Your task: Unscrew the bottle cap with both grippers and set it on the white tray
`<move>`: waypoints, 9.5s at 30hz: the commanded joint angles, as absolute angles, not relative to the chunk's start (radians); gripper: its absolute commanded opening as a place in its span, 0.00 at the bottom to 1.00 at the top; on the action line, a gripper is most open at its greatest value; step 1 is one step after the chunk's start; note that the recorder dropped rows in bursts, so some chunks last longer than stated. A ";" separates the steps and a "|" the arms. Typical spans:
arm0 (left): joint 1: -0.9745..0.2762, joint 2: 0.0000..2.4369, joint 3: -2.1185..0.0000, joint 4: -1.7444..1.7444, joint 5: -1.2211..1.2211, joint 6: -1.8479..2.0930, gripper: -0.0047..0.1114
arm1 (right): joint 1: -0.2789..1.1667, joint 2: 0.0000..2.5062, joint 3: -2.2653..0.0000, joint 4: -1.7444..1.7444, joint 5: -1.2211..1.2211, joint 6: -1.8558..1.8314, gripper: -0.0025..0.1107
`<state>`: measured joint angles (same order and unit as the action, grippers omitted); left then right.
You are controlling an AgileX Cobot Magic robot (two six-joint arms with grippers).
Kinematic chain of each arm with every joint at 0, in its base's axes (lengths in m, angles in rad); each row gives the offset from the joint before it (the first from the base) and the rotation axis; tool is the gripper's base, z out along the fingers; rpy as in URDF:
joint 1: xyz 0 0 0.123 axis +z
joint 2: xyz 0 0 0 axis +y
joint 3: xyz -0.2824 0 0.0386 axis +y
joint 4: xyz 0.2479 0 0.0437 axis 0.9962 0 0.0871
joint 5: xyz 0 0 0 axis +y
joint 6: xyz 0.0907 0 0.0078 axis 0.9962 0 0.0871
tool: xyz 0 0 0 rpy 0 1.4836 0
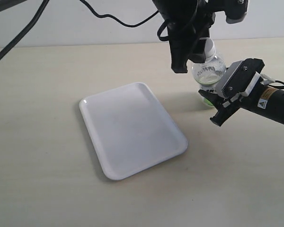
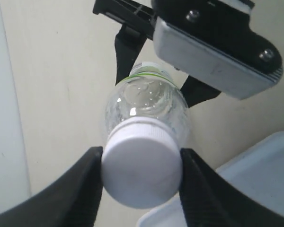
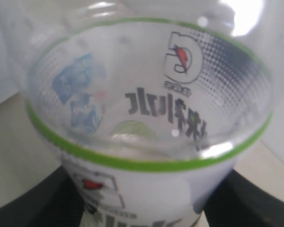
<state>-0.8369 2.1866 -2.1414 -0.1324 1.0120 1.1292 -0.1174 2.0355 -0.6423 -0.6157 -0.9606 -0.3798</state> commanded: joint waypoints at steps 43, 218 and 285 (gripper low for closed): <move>-0.844 2.129 -2.139 -0.131 0.964 0.423 0.04 | -0.121 2.049 -0.635 -0.601 -0.861 -0.332 0.02; -0.657 0.976 -0.875 -1.017 0.965 0.972 0.94 | -0.121 1.014 -0.703 -1.744 -1.202 1.939 0.95; -0.657 0.170 -0.062 -1.399 -0.312 1.117 0.04 | -0.121 0.268 -0.001 -1.038 -0.198 1.128 0.02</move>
